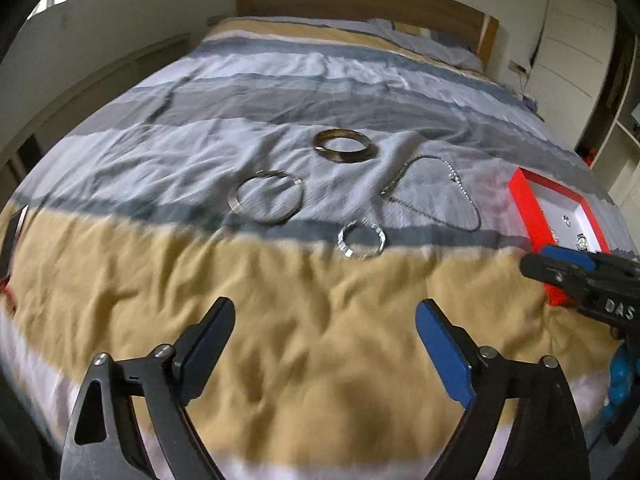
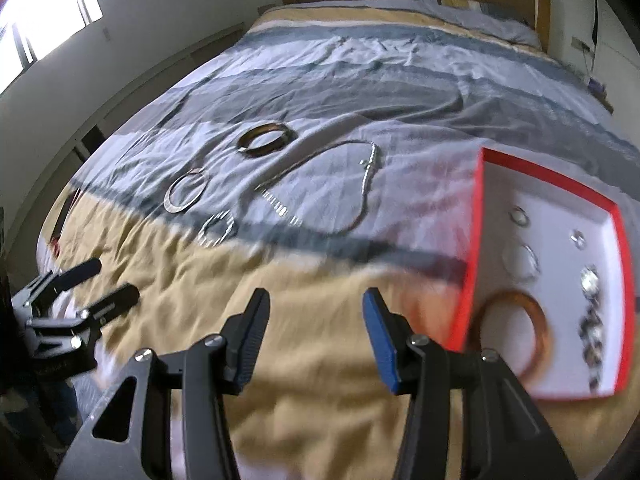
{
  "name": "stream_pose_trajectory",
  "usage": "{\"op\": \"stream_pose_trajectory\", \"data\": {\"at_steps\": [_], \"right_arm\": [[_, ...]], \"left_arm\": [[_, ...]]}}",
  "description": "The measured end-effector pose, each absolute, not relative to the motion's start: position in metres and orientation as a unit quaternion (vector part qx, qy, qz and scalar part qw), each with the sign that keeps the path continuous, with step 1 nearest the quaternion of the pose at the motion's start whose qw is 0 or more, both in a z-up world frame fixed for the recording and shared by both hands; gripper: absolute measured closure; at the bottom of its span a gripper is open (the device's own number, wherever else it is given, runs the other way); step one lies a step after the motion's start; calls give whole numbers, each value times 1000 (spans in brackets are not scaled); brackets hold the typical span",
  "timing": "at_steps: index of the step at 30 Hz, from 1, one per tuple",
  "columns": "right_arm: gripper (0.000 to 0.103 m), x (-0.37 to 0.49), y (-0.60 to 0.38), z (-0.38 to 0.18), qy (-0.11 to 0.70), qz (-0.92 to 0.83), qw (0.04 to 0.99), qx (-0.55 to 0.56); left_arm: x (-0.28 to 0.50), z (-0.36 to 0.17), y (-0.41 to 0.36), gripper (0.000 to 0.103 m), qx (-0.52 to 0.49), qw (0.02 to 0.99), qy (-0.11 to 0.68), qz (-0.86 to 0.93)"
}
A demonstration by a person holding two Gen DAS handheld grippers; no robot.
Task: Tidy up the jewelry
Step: 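Withdraw both tools from the box toward the remaining jewelry, then grasp the twisted silver hoop with left tool while right tool grasps the chain necklace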
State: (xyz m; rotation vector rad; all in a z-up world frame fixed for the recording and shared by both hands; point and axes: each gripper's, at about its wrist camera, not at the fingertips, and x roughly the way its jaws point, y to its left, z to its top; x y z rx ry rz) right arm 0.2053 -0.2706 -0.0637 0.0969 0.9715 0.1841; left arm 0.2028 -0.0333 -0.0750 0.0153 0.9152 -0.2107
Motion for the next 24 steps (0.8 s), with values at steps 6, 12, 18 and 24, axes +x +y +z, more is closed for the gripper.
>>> {"op": "stream_pose_trajectory", "data": {"at_steps": [6,12,18,24], "right_arm": [[56,264,-289,-82,471,78,875,74],[56,294,-296,-102,479,71,870,89],[56,300,-292,-110,480,74,870,81],[49,302,-290,-113,477,72,871,89]], "left_arm": [[252,-94,-59,16,30,885,448,-120],[275,-115,-62,16,34,880,460,-116],[280,-119,-52,16,23,882,458,-111],[282,-118,-42,16,8,883,454,-116]]}}
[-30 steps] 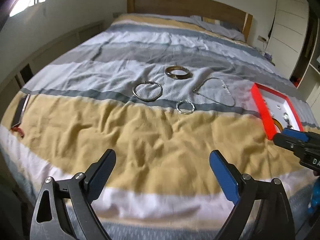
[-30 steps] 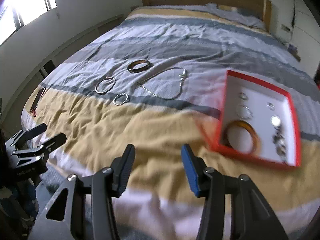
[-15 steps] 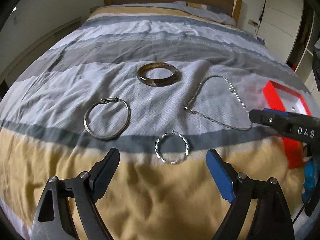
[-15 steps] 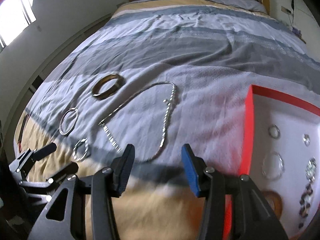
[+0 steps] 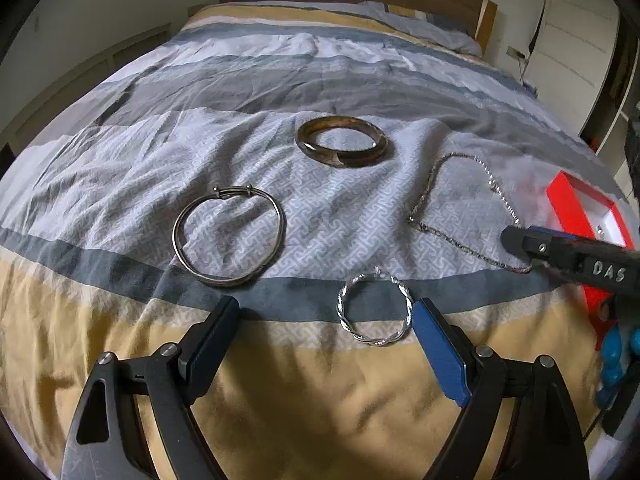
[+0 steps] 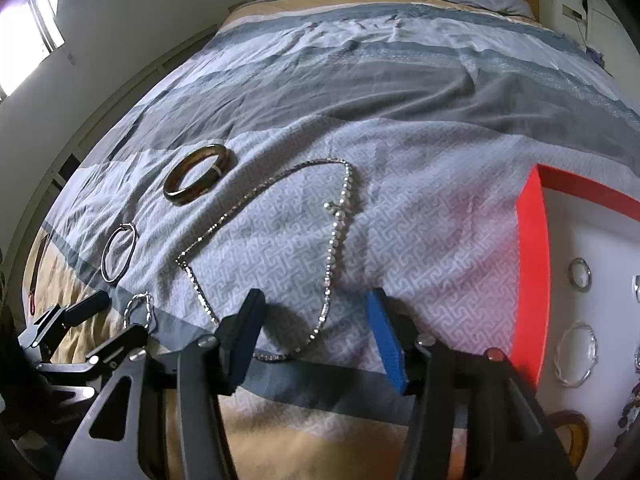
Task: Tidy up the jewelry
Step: 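Grasp the twisted silver hoop with left tool while right tool grasps the chain necklace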
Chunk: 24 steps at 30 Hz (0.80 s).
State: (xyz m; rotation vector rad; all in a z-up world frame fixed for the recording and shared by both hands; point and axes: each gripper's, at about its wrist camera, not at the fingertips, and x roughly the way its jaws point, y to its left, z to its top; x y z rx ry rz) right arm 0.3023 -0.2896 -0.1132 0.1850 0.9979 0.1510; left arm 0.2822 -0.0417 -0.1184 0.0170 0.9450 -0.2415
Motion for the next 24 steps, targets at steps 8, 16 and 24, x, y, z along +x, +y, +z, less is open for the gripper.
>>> {"op": "stream_pose_trajectory", "data": {"at_steps": [8,16,24], "right_arm": [[46,304,-280,-115,474,78,873,88],[44,306,-272,-116,474,92,872,83],[43,306,-260,-114,475,116,870,60]], "left_arm": [[288,-110,-20,16,-10,892,439,-104],[301,-108,-1,16,-21,896,437,-81],[290,-105,-23,16,-29,892,434,-125]]}}
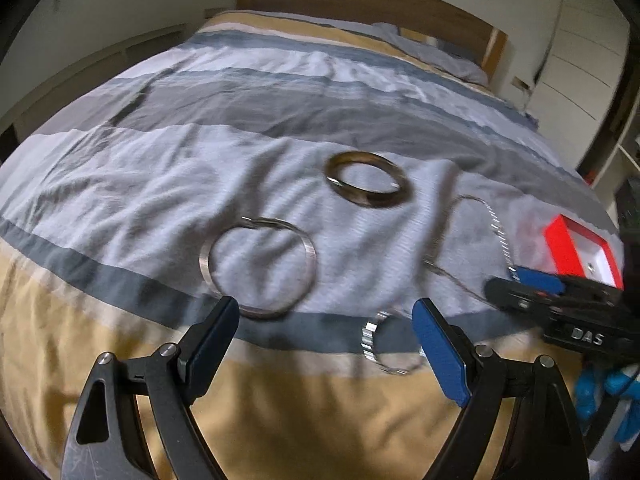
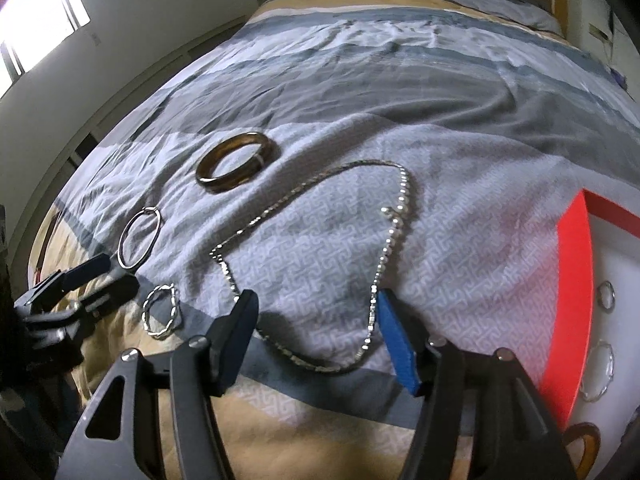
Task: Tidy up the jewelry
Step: 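Grasp the twisted silver hoop with left tool while right tool grasps the chain necklace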
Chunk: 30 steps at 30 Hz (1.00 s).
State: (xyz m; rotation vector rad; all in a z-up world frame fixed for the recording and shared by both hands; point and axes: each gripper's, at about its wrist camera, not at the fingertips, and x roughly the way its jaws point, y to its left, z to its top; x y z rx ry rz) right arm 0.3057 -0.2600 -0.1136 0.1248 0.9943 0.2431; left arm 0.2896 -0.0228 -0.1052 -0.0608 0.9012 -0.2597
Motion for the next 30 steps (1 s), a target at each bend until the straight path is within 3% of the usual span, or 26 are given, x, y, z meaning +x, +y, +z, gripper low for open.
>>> {"op": "stream_pose_trajectory", "data": {"at_steps": [8,12,14,16,17,18,30], "right_arm": [[43,310,-241,-114,485,165,858,33],[44,313,-234,-118,489,169,856,0],[52,315,-235,-121,491,161,856,-8],[71,316,-240,-121,490,146,859,-12],[86,317,-243,-121,490,140,860,-10],[98,317,-250,-120,491,136,861,0],[101,280,-274,-69,440,155,883,52]], "left_arm": [[282,-121,-53,16,3,879,453,-151],[287,-131,-58,25,25,876,462,-139],[289,-133,-58,34,29,876,461,-136],[291,-133,-57,48,30,877,459,-137],[291,-132,-57,60,31,878,458,-137],[291,-131,-57,64,32,877,458,-139],[266,-93,-54,64,7,884,442,-150]]}}
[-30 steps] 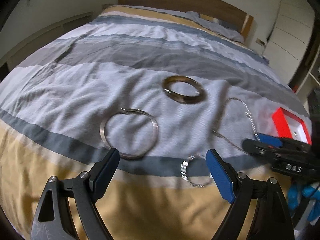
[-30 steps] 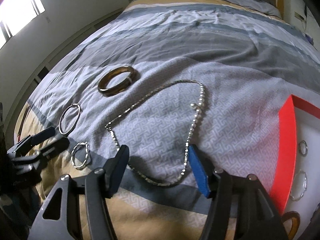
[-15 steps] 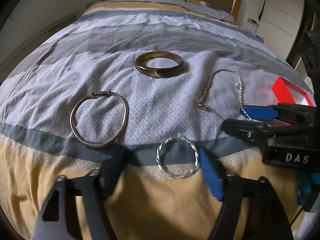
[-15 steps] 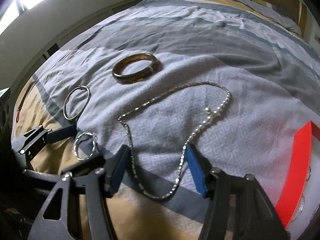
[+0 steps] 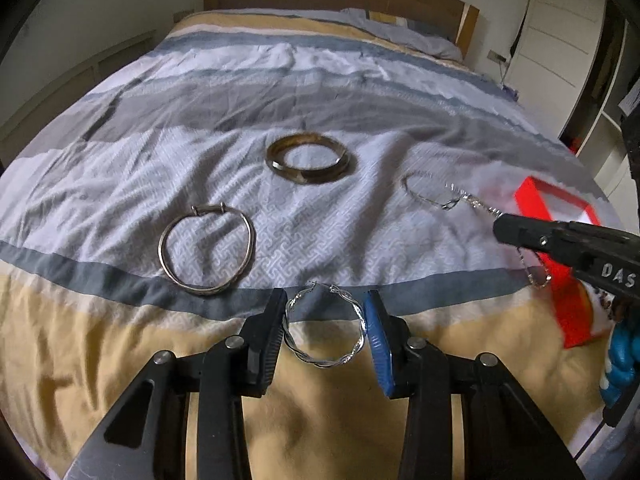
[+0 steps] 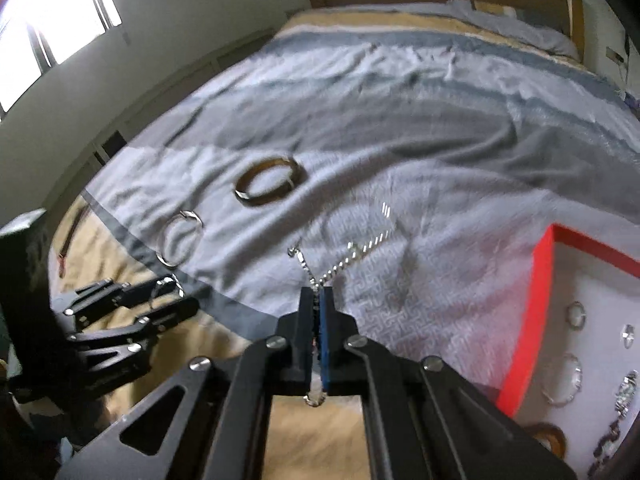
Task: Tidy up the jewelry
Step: 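Grasp the twisted silver hoop with left tool while right tool grasps the chain necklace, then carry the hoop and necklace over the red box with both tools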
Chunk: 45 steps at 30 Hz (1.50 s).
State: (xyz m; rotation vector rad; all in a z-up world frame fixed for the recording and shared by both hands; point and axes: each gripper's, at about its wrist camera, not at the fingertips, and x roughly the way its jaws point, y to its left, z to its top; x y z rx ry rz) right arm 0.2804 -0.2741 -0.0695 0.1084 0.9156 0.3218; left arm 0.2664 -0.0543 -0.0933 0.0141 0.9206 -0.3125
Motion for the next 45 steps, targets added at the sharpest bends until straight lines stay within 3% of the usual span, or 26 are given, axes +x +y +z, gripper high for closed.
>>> {"op": "stream_pose_trajectory", "data": {"at_steps": [14,22,33,45], "right_arm": [[101,195,-305,55,332,141,930,70],[101,140,-350,89,298,97,947,77],[101,103,-430,71,301,41,947,106],[101,173,-491,-8,348,6,930,121]], "left_arm": [[213,-2,-94,64,11,906,378,-192],[179,38,-137,64,26,910,346,-227],[165,23,-229,64,56,884,367,-283],[229,-38,-318,64,95,861,411,-285]]}}
